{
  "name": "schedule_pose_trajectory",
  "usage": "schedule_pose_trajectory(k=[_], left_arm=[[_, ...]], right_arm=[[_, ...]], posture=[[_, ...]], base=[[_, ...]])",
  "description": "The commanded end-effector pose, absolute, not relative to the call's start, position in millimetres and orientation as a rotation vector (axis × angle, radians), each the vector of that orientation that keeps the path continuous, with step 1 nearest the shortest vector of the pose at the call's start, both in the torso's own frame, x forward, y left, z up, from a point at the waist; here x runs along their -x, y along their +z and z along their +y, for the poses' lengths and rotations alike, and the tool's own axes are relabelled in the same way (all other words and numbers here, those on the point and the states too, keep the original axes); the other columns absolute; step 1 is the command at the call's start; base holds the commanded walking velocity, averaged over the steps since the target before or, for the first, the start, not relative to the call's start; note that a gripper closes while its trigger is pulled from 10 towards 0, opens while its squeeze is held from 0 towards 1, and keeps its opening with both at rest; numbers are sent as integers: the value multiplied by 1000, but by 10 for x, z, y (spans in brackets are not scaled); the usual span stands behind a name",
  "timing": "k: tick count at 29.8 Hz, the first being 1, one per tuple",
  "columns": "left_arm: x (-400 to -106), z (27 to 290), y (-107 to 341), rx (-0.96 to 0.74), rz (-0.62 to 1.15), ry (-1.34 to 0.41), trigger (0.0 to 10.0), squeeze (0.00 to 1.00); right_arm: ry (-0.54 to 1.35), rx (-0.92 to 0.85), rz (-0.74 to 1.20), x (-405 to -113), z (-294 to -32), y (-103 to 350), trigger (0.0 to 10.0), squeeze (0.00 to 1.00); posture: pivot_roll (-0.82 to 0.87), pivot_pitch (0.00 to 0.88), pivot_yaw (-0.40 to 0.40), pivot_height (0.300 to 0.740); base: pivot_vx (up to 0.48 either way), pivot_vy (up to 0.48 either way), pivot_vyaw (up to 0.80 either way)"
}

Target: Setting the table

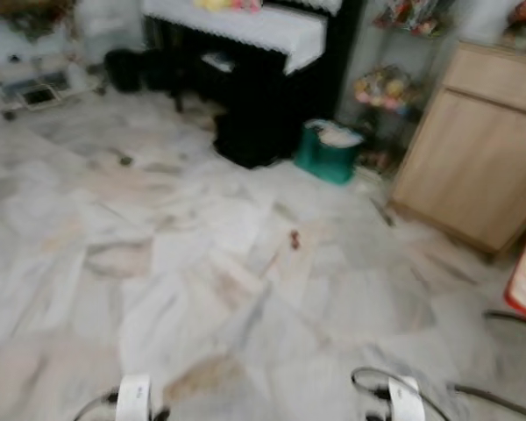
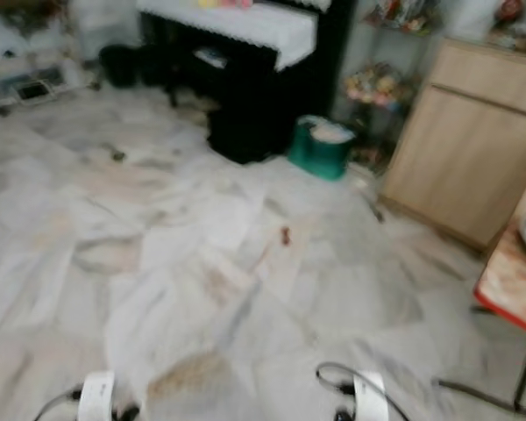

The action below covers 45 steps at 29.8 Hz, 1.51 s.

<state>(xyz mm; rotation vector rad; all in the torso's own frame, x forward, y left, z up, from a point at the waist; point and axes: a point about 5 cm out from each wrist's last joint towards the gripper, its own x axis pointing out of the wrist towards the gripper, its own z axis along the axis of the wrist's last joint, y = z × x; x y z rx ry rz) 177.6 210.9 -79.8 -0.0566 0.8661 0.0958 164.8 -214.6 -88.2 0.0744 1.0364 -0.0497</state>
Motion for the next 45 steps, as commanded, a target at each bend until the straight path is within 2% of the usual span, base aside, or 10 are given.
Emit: schedule_pose_trajectory(k=[1,23,45], left_arm=[[-1822,2052,-784,76,847,81,10000,0],[-1762,2098,-808,45,871,86,10000,0],[-1724,2103,-824,57,876,90,10000,0]], right_arm=[[-73,-64,1046,-1620,-2222,-879,10000,0],[-59,-72,1028,-1712,-2161,-853,10000,0],[-67,-67,1016,-1797,-2209,-806,10000,0]], posture=[[-41,0,12,707],[-38,0,15,707],[-32,0,15,707]], base=[[-289,292,-725],[0,0,-725],[0,0,-726]])
